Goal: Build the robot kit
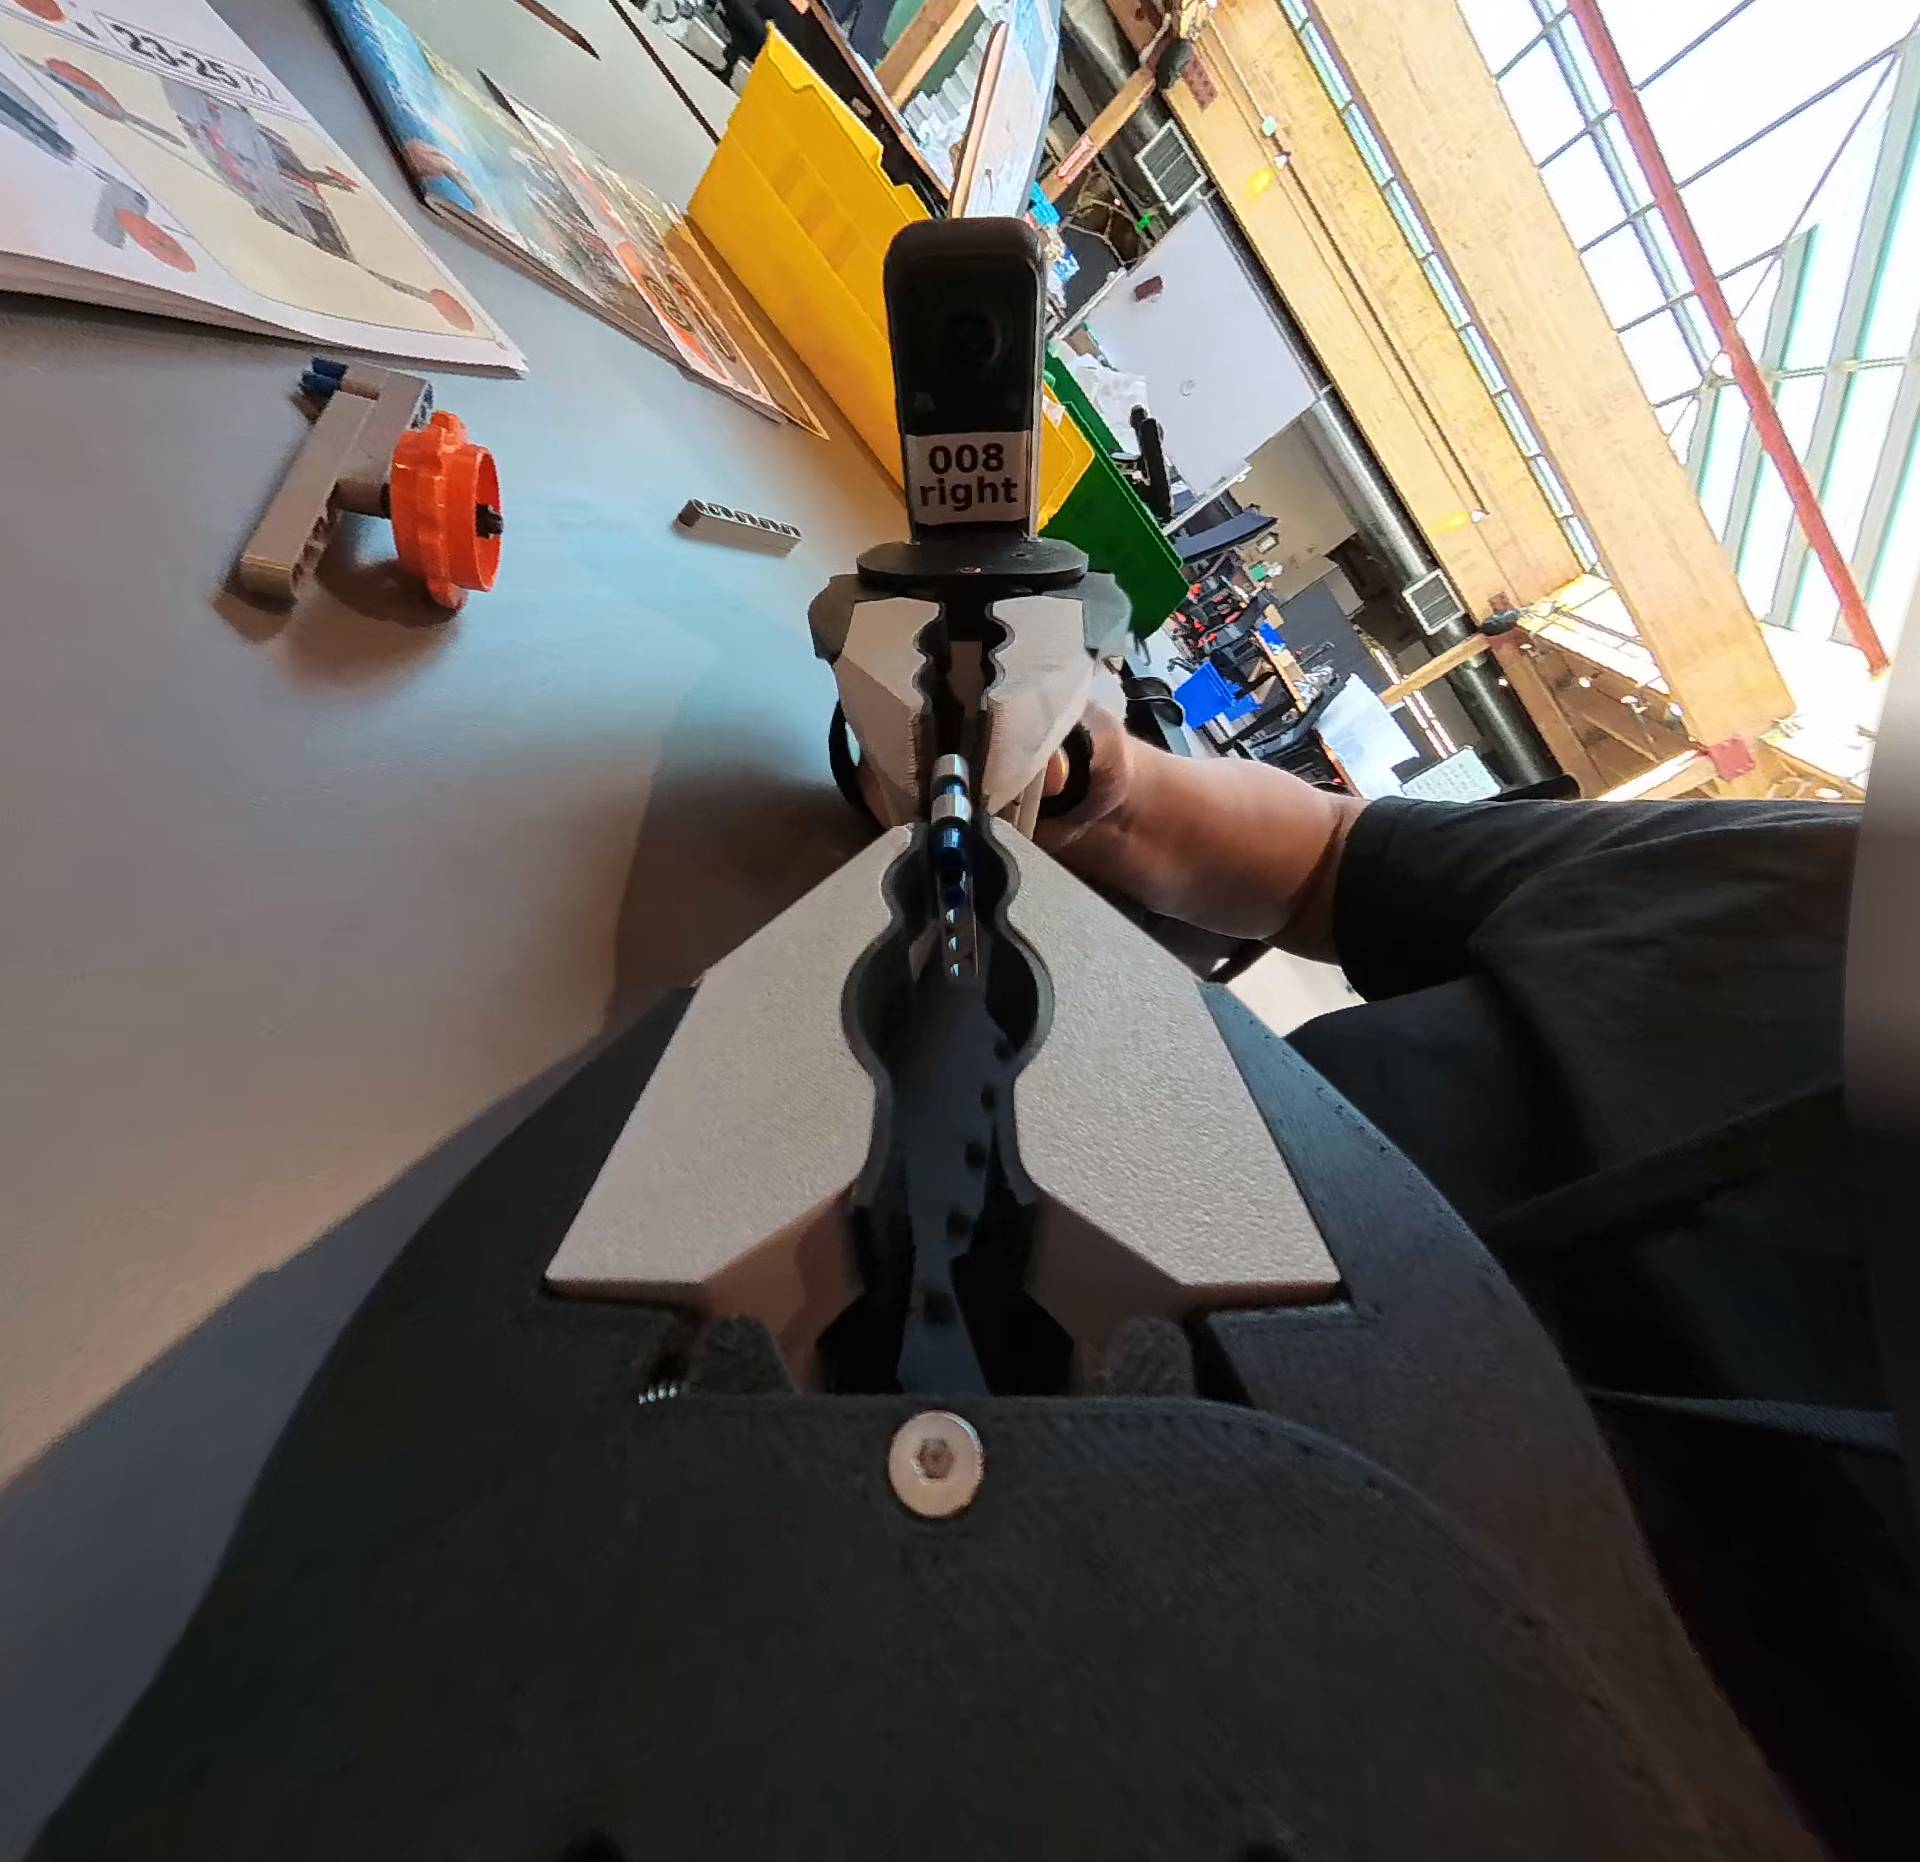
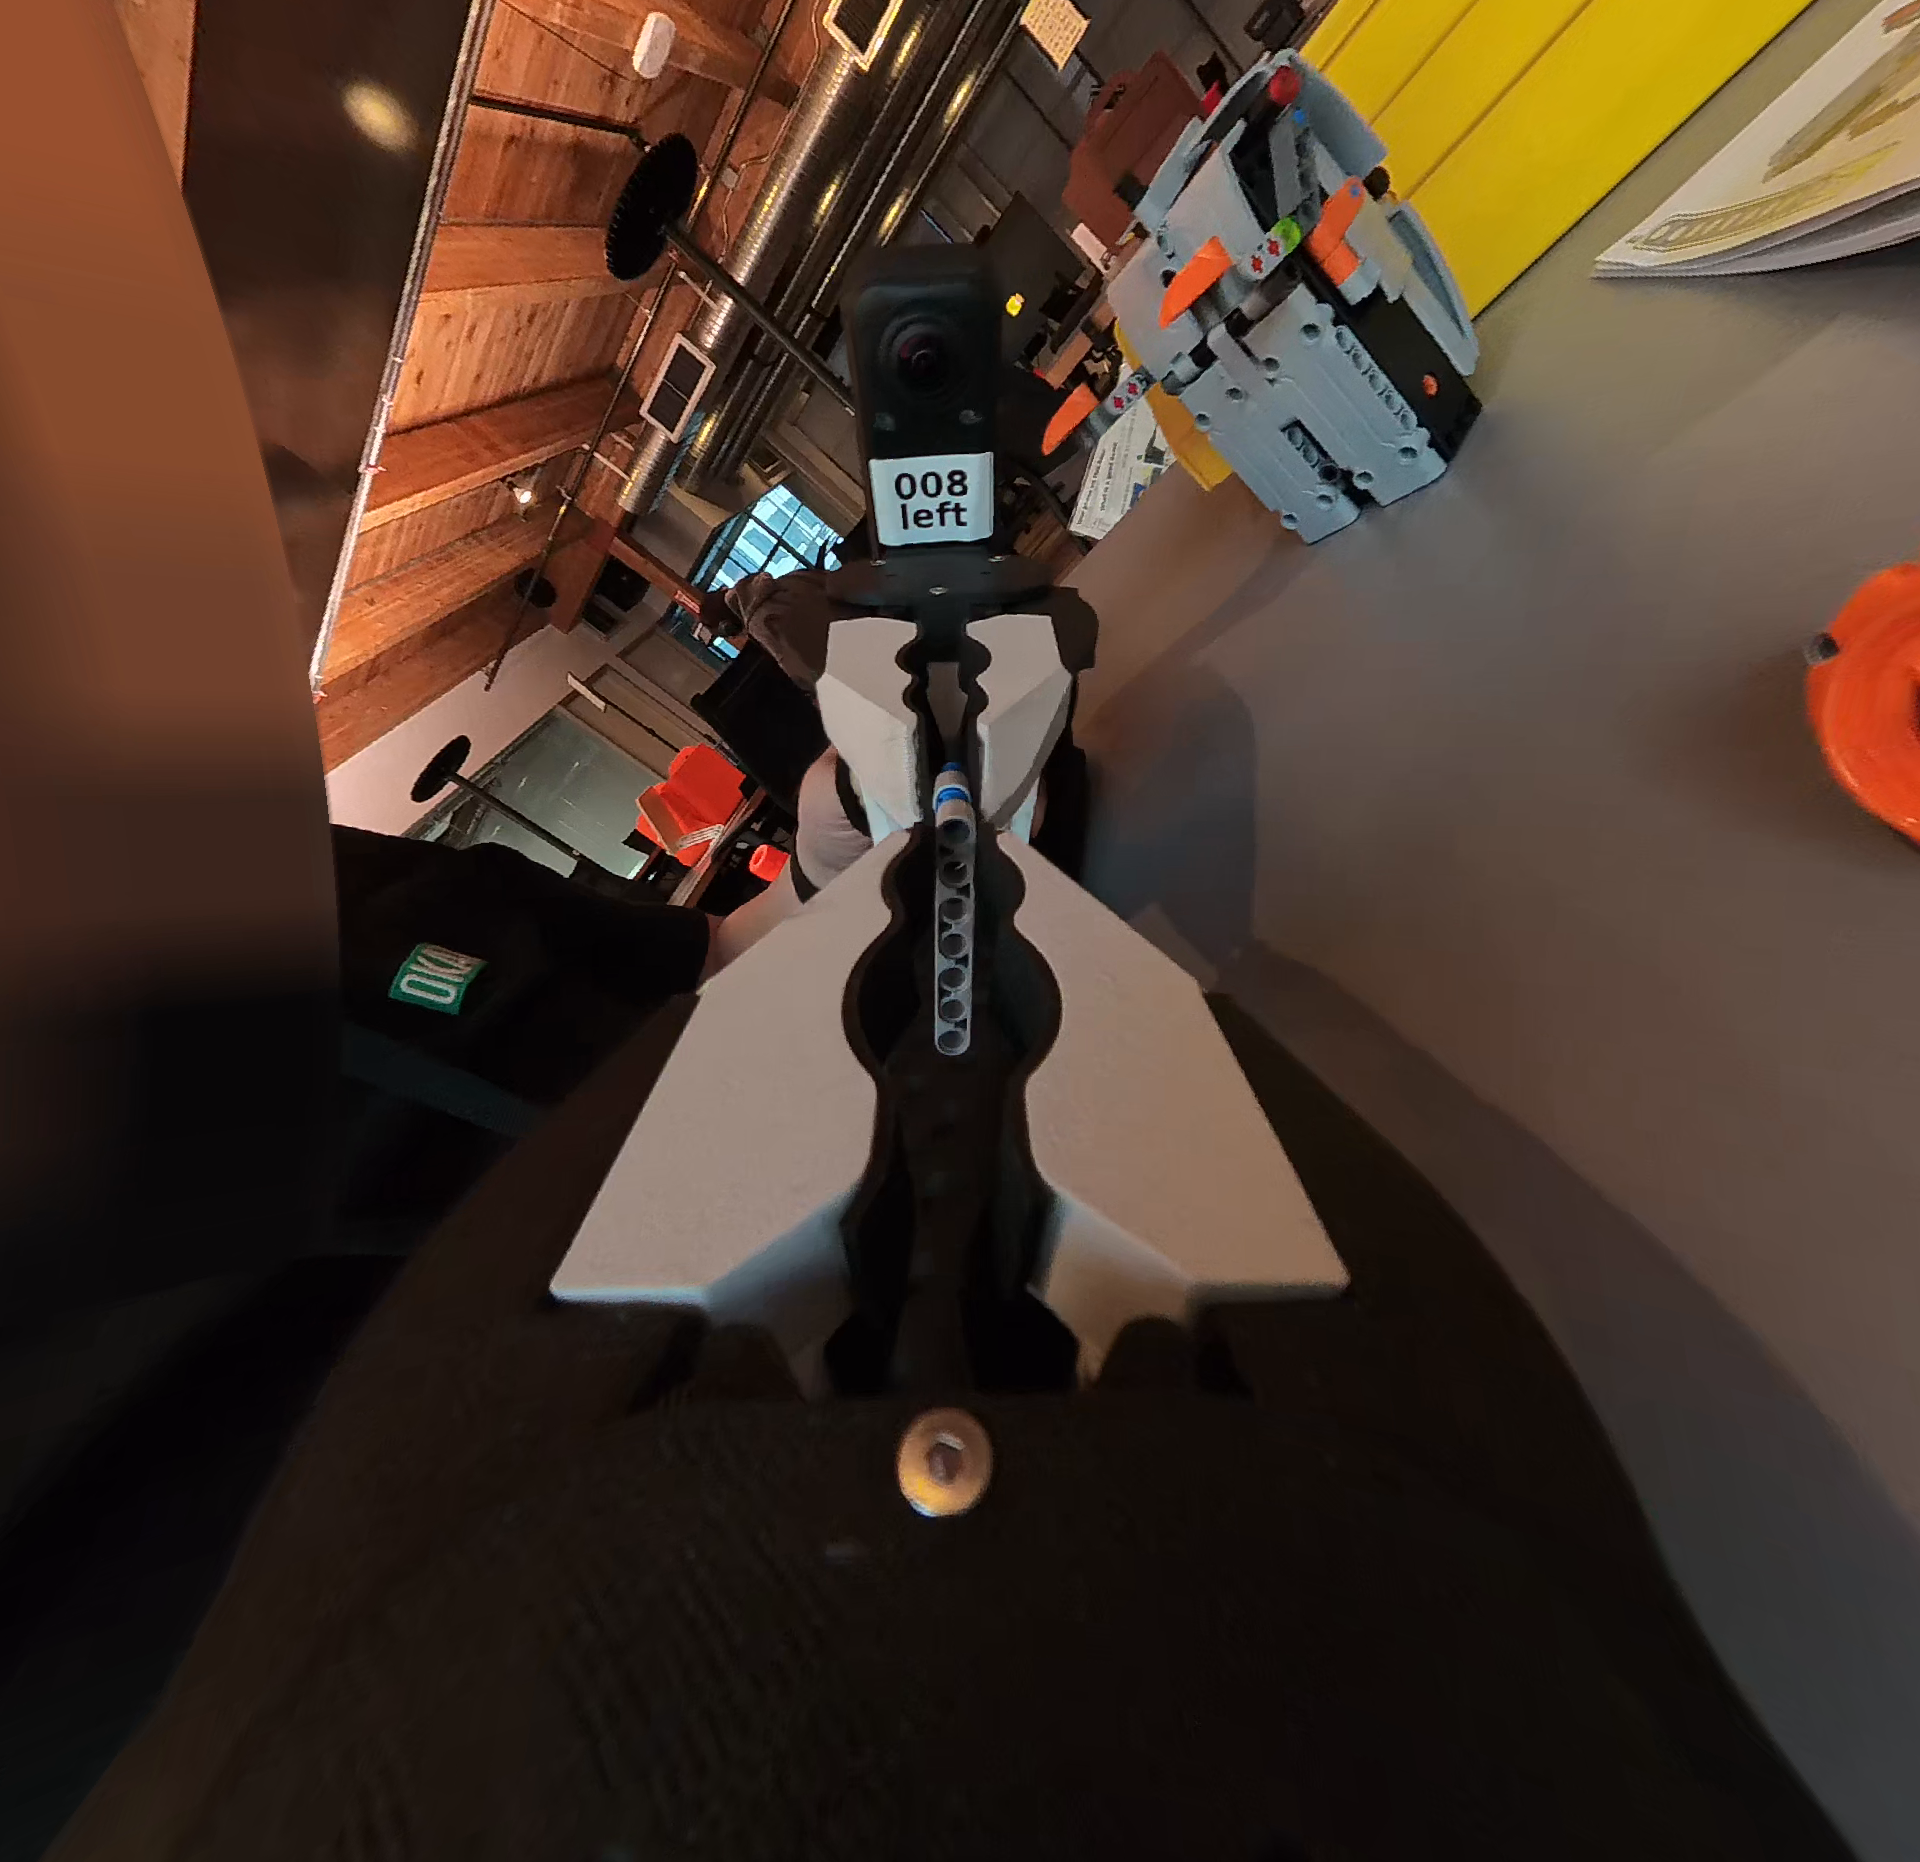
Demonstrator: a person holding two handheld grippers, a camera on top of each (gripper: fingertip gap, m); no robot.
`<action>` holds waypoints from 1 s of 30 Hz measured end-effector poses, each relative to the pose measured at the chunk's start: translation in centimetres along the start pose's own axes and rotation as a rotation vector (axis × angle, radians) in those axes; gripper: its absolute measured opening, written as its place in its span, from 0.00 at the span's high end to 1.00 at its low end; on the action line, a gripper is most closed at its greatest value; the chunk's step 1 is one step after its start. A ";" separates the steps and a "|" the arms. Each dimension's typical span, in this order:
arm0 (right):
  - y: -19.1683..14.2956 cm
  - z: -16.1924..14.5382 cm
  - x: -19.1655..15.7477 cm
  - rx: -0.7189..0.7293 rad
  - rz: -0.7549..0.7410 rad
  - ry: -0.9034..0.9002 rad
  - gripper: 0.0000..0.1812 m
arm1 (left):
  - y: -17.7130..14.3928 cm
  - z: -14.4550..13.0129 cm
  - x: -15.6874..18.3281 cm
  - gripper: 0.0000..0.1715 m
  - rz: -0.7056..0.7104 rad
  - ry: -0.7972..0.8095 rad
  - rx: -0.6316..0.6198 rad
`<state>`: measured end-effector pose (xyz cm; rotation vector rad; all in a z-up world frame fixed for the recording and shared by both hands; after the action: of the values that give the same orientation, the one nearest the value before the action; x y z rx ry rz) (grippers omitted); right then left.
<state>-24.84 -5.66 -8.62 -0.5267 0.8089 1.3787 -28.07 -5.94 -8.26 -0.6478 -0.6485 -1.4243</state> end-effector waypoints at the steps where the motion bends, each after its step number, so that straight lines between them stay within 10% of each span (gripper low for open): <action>1: 0.0 0.0 0.1 0.003 -0.013 -0.007 0.97 | 0.0 0.0 -0.1 0.97 0.016 0.011 0.005; 30: -0.3 -0.5 -0.8 -0.055 0.102 0.115 0.97 | -0.2 -0.6 0.7 0.97 -0.096 -0.046 -0.058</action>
<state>-24.68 -6.59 -8.30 -0.6190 0.9032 1.4783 -28.22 -6.90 -8.11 -0.7052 -0.6841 -1.5259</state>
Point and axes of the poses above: each gripper's, where its closed fingertips meet, y out along the fingers, z out of its top, x = y × z across the jaws, the point moved 2 cm from there along -y, back along the fingers, and after that the axes turned 7 degrees about x, right-handed, at the moved point
